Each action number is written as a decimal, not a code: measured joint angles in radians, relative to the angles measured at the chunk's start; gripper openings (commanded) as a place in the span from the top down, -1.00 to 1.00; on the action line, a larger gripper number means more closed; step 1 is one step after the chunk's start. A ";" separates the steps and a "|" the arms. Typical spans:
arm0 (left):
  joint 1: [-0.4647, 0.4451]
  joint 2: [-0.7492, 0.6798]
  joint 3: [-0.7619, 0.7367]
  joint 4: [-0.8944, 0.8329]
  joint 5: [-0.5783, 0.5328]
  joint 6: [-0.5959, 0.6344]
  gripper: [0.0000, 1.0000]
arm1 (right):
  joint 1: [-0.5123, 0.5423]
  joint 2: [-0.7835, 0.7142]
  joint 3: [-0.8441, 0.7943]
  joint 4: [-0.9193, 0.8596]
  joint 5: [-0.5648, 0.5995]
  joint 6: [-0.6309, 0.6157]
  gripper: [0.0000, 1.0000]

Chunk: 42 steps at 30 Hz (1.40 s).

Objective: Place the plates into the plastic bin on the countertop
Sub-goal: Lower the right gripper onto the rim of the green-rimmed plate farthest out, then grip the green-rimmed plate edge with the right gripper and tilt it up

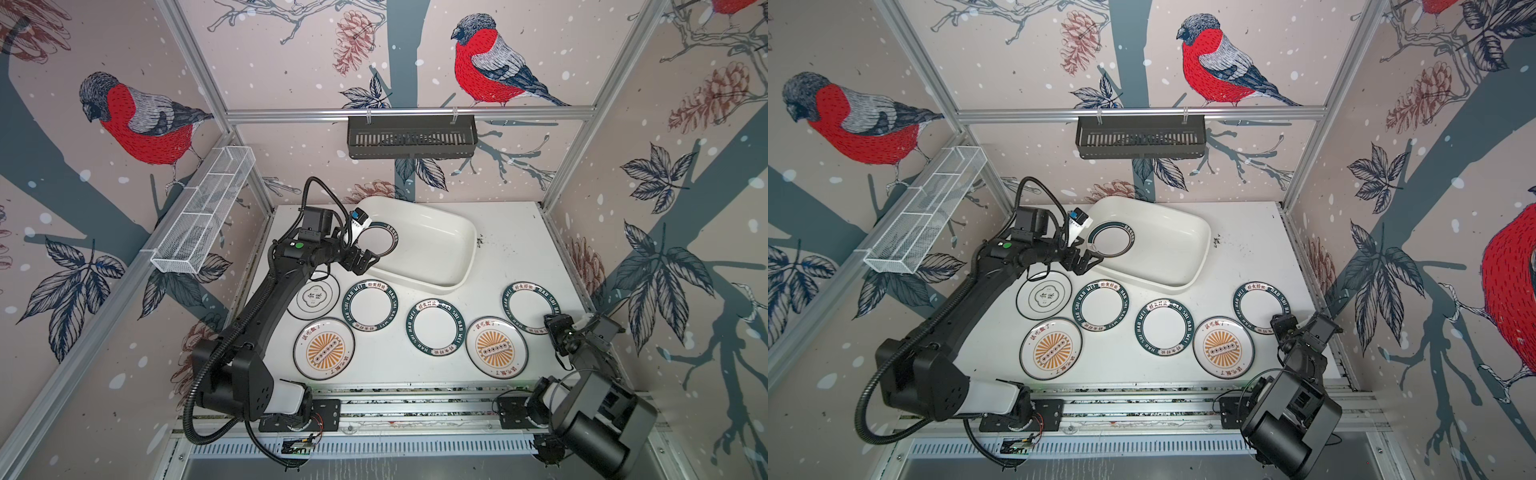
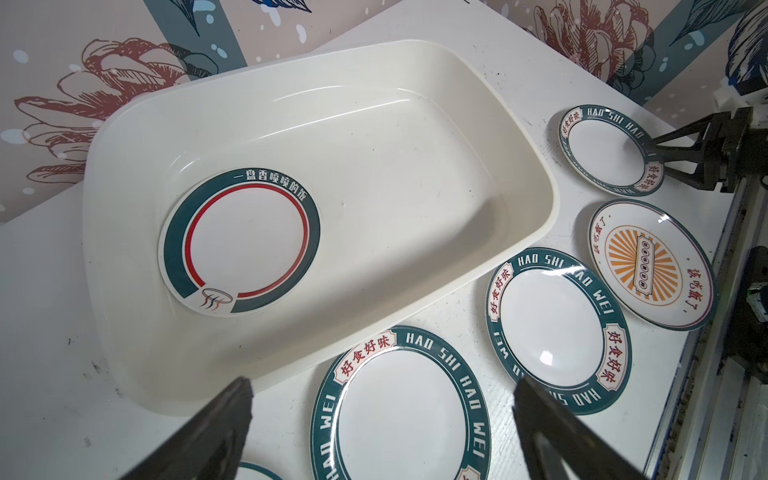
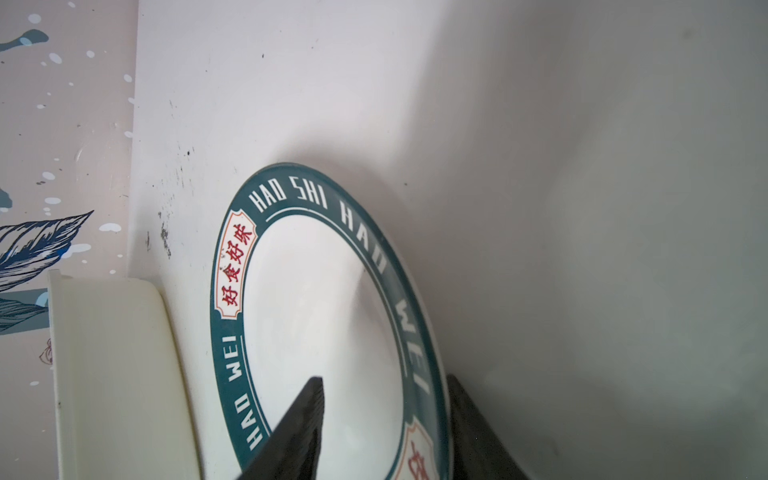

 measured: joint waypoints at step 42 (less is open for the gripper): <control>-0.008 -0.008 -0.043 0.009 0.080 0.049 -0.95 | 0.000 0.356 0.016 0.297 -0.289 -0.020 0.85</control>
